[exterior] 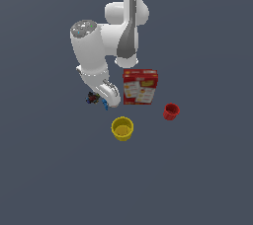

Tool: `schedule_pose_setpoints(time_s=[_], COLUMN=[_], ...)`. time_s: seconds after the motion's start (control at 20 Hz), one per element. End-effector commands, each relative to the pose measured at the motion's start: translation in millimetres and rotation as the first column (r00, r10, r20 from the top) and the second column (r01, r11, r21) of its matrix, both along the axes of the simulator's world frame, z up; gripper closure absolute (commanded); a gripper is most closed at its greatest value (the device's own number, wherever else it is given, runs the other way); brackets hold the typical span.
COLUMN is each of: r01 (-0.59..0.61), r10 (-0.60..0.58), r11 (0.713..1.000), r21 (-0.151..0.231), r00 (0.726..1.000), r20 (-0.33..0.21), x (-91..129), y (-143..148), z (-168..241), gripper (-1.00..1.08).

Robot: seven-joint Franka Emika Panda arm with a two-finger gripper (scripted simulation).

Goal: Pick up a designated object from a clutter of objects.

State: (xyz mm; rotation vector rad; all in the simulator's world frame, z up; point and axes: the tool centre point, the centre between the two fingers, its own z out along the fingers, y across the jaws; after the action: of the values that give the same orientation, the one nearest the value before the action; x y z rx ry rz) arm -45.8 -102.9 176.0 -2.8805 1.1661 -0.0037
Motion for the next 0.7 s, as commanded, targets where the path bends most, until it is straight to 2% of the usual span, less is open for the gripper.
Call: schedule_pose_setpoints(time_s=[0.0,0.1,0.25,0.65], r01=[0.110,0.195,0.321,0.574], r10=[-0.110,-0.195,-0.321,-0.575], r11=[0.994,0.981,0.947,0.818], r21=[0.000,0.000,-0.003,-0.018], r00=[0.994,0.981,0.947,0.818], r20=[-0.003,-0.007,-0.011,-0.016], x=[-13.5,-25.2,-44.0,-90.6], y=[-15.5,-27.4,-44.3,-77.4], z=[-15.8,-27.9,-45.2,-79.4], gripper=[-0.92,-0.92,-0.92,-0.92])
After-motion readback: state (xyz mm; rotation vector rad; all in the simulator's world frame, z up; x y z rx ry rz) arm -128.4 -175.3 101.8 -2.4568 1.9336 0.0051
